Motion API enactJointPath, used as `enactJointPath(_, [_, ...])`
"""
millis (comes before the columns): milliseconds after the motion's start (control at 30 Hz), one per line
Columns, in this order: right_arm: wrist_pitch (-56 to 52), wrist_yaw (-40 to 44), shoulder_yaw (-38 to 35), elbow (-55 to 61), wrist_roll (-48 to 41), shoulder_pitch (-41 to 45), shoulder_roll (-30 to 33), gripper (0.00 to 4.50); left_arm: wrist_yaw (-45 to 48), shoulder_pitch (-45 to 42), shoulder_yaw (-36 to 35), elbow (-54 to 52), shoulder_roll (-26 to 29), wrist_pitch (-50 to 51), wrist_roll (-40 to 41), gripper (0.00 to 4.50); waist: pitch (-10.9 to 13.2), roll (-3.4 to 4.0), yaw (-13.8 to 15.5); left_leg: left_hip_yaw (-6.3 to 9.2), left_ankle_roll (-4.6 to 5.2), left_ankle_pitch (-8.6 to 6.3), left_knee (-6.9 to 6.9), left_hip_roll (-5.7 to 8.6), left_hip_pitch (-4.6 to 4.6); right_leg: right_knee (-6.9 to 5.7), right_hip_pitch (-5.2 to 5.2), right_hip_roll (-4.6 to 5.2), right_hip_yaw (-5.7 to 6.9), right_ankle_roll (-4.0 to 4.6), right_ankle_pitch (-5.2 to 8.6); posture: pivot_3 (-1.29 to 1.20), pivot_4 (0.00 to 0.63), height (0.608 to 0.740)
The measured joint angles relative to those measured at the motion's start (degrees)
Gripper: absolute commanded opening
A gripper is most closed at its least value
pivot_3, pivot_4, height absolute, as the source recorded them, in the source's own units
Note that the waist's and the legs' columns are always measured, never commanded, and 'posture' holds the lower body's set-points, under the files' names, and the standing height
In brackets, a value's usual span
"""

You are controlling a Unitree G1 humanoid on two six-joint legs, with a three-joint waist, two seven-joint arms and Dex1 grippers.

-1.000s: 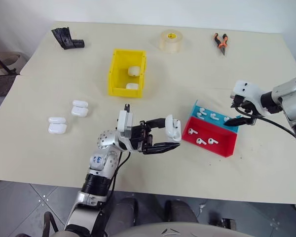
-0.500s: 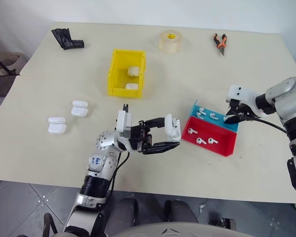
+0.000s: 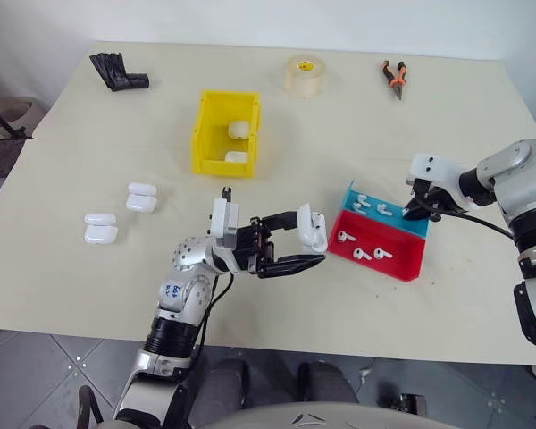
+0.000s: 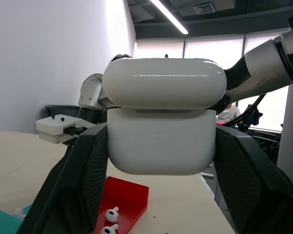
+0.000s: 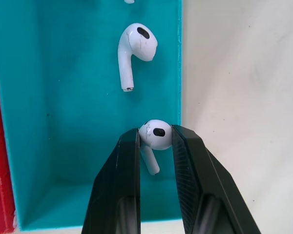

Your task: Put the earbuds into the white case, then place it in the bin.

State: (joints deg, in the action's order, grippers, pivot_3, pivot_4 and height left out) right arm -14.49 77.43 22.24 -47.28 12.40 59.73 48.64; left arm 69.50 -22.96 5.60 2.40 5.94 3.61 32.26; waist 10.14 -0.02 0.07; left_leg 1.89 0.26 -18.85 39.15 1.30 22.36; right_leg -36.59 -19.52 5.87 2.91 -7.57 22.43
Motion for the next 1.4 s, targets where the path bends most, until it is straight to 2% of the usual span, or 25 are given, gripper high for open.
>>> enactJointPath(200, [-0.17,-0.25,-0.7,0.33,-0.05,-0.41,-0.03,0.56,-0.03,0.0,-0.02,-0.02,0.01,0.06,0.0,2.82,0.0,0.0,-0.08,0.0,0.0,0.0,0.0,0.0,0.0,-0.02,0.0,0.01,0.0,0.0,0.0,0.0,0.15,0.74])
enactJointPath(367, [-2.71,-1.23,-4.71,4.51,-2.06,-1.26,0.18,0.56,-0.03,-0.01,-0.04,-0.19,0.35,0.16,0.06,2.82,0.01,0.01,-0.11,-0.03,0.0,0.0,-0.04,0.0,0.05,-0.05,-0.1,0.0,-0.03,0.0,0.0,0.0,0.15,0.74])
enactJointPath(533, [-12.18,1.57,-12.49,20.26,-9.28,-4.67,4.62,0.56,0.3,-0.06,-0.23,-0.26,1.48,0.82,1.02,2.82,0.01,0.01,0.12,0.1,0.0,0.0,-0.06,0.01,0.06,-0.04,-0.06,0.03,-0.05,0.0,0.0,0.0,0.15,0.74])
enactJointPath(700, [-30.47,3.52,-22.74,42.14,-24.13,-17.06,5.32,0.56,0.67,-0.5,-1.09,0.01,2.13,1.57,1.72,2.82,0.01,0.01,1.09,0.18,0.0,-0.01,-0.04,0.02,0.12,0.07,-0.01,0.03,-0.08,0.0,0.0,0.0,0.15,0.74])
enactJointPath(767, [-38.55,2.25,-30.2,51.49,-32.94,-22.22,2.13,0.56,0.77,-0.8,-1.21,0.3,1.89,1.37,1.79,2.82,0.01,0.01,1.38,0.19,0.0,0.0,-0.04,0.01,0.14,0.07,-0.01,0.01,-0.07,0.0,-0.01,0.0,0.15,0.74])
enactJointPath(800, [-42.74,-0.69,-36.41,57.53,-38.07,-25.07,-2.7,0.56,0.77,-1.05,-1.36,0.51,1.7,1.33,1.85,2.82,0.01,0.0,1.44,0.29,-0.01,0.0,-0.01,-0.02,0.13,0.07,0.05,-0.01,-0.07,0.01,-0.02,0.0,0.15,0.74])
enactJointPath(967, [-52.73,-14.8,-48.93,73.11,-53.89,-32.88,-17.85,0.56,0.78,-1.77,-1.36,0.8,0.92,1.57,2.19,2.82,0.01,-0.01,1.39,0.37,-0.01,0.0,0.02,0.08,0.11,-0.04,0.07,0.0,-0.09,-0.04,-0.06,0.0,0.15,0.74])
enactJointPath(1133, [-54.88,-27.75,-52.91,80.36,-67.22,-36.51,-26.94,0.56,0.72,-2.73,-1.28,0.89,0.94,3.76,2.39,2.82,0.01,0.0,1.21,0.39,-0.01,0.0,0.0,0.14,0.06,-0.25,0.02,0.03,-0.13,-0.04,-0.06,0.0,0.15,0.74])
enactJointPath(1400, [-51.84,-42.52,-51.04,83.6,-85.42,-42.18,-28.66,0.56,0.94,-4.14,-1.17,2.37,0.39,4.95,2.43,2.82,0.01,0.01,1.1,0.43,-0.01,0.0,-0.02,0.15,0.04,-0.27,0.04,0.02,-0.18,-0.04,-0.06,0.0,0.15,0.74])
